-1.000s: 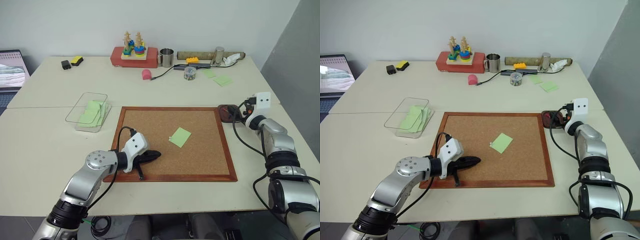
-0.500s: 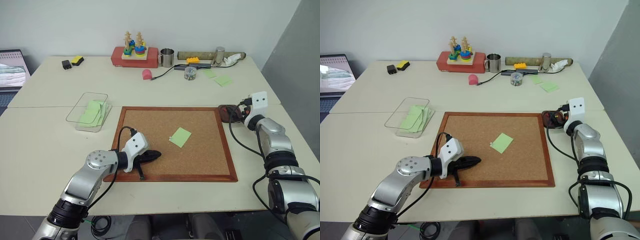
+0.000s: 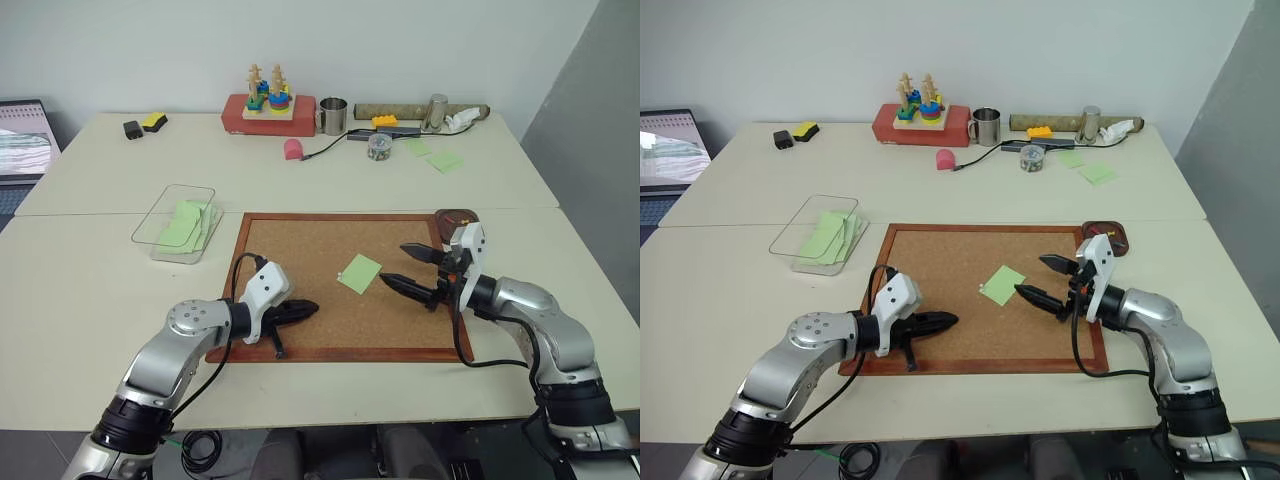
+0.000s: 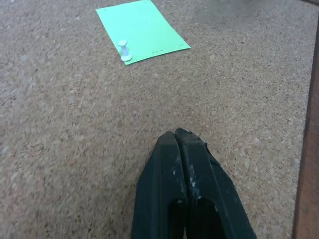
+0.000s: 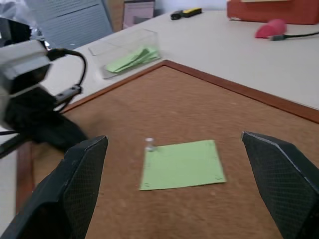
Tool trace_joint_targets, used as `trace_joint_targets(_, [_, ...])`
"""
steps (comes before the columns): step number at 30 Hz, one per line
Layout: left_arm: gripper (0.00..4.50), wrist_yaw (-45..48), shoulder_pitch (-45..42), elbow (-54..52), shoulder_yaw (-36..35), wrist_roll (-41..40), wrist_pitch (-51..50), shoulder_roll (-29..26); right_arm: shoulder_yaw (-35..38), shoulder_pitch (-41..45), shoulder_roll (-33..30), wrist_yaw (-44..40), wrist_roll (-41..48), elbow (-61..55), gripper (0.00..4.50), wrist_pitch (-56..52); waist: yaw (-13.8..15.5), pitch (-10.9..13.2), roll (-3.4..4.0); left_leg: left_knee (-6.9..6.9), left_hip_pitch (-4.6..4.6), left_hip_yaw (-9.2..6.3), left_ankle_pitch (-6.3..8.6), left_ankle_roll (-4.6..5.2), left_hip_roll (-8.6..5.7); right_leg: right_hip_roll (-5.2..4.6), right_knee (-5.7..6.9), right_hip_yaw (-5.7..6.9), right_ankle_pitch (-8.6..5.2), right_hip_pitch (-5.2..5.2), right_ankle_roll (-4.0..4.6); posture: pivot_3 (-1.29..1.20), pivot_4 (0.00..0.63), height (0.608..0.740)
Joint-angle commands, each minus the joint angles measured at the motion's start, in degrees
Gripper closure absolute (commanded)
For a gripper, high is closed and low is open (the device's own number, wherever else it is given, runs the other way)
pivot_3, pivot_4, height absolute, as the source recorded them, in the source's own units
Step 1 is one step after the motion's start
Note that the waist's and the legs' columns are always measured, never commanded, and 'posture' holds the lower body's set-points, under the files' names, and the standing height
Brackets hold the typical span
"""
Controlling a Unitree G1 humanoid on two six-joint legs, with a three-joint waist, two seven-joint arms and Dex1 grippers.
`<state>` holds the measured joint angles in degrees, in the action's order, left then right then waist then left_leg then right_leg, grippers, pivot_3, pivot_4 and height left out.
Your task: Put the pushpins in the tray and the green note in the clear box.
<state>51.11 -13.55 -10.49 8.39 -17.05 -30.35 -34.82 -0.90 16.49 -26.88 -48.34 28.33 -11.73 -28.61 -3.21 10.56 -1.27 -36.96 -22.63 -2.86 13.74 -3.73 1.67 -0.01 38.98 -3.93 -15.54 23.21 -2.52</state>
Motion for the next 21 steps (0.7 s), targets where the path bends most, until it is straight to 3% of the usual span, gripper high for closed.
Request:
trace_joint_targets(1, [4.5,1.4,-4.7,1.2,-4.4,-4.3,-1.5,0.2,0.1,-1.2,0.2,2.3,0.5,-5.6,0.0,-0.9,0.1,0.0,-0.03,-0.01,-0.01,-0.02,0.0,0.01,0.01,0.01,0.0,0.02,0.0,0.0,-0.01,0.0,0.15,0.74])
trace_joint_targets(10, [2.92,2.8,-7.6,2.4,-4.7,-4.5,-1.0,-0.9,-1.9,-1.3,1.5,5.6,-2.3,-6.1,0.0,1.0,0.1,0.0,-0.03,0.03,-0.15,0.0,0.0,0.0,0.0,0.0,-0.12,0.01,-0.01,0.08,-0.02,0.0,0.15,0.74])
trace_joint_targets(17, [2.92,4.2,-2.3,-1.2,-5.8,-4.9,0.0,-4.2,-5.9,1.8,4.6,7.1,-6.1,-2.7,0.0,2.9,0.0,0.0,-0.04,0.04,-0.13,0.0,0.0,0.0,0.02,0.0,-0.09,0.0,-0.02,0.1,-0.01,0.0,0.15,0.74])
trace_joint_targets(18, [3.28,4.0,-1.6,-1.5,-6.3,-5.3,0.0,-4.2,-6.4,2.4,5.1,7.1,-6.4,-2.1,0.0,3.1,0.0,0.0,-0.04,0.04,-0.15,0.0,0.0,0.0,0.01,-0.01,-0.09,0.02,-0.02,0.1,-0.01,0.0,0.15,0.74])
trace_joint_targets(21, [3.75,3.8,0.8,-2.7,-7.3,-6.1,0.1,-4.4,-7.8,4.5,7.2,7.1,-7.1,0.9,0.0,3.5,0.0,0.0,-0.04,0.02,-0.14,0.01,0.0,0.0,0.01,-0.02,-0.09,0.01,-0.01,0.1,-0.01,0.0,0.15,0.74])
